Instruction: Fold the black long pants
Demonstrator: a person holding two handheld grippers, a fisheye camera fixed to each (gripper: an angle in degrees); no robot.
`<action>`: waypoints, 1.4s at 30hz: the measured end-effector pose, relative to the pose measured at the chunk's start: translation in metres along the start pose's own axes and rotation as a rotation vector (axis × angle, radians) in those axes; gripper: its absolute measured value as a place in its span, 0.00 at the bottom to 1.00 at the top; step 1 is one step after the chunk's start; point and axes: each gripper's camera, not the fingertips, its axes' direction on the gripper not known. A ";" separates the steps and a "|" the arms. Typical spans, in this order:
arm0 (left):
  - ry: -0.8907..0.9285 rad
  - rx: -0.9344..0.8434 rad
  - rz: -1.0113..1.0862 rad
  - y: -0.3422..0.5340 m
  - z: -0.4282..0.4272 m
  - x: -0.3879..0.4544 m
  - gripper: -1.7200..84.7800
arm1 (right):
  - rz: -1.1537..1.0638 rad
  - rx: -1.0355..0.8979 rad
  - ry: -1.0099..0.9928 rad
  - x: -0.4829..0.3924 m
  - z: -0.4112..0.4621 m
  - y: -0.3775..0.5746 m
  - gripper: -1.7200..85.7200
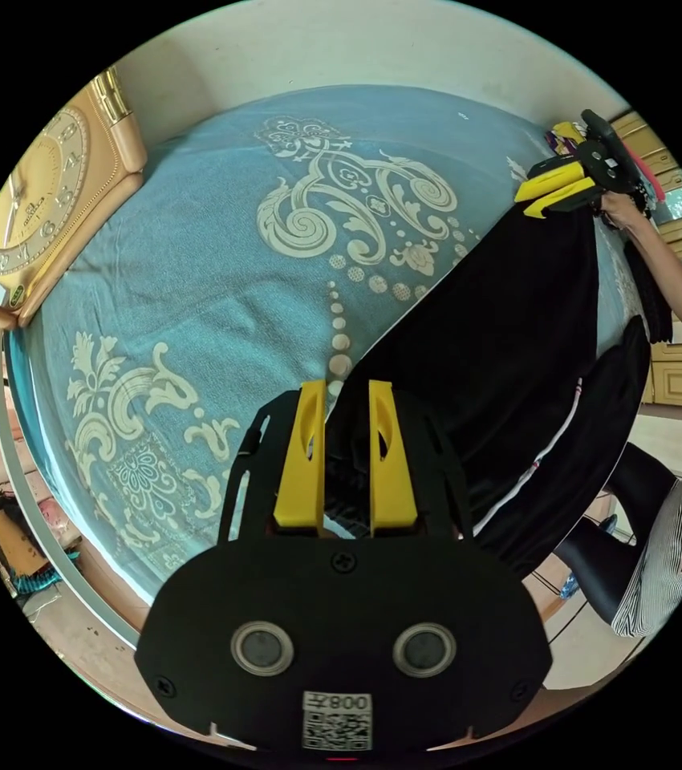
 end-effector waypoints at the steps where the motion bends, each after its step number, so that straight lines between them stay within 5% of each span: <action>1: -0.006 0.000 0.002 -0.005 -0.002 0.005 0.11 | 0.000 0.005 0.010 -0.004 -0.004 0.001 0.11; 23: -0.176 0.052 -0.068 -0.024 -0.056 0.136 0.04 | 0.007 -0.034 0.083 -0.116 -0.066 0.051 0.04; 42: -0.328 0.211 -0.066 0.073 -0.145 0.269 0.04 | 0.063 0.207 0.204 -0.287 -0.196 0.196 0.03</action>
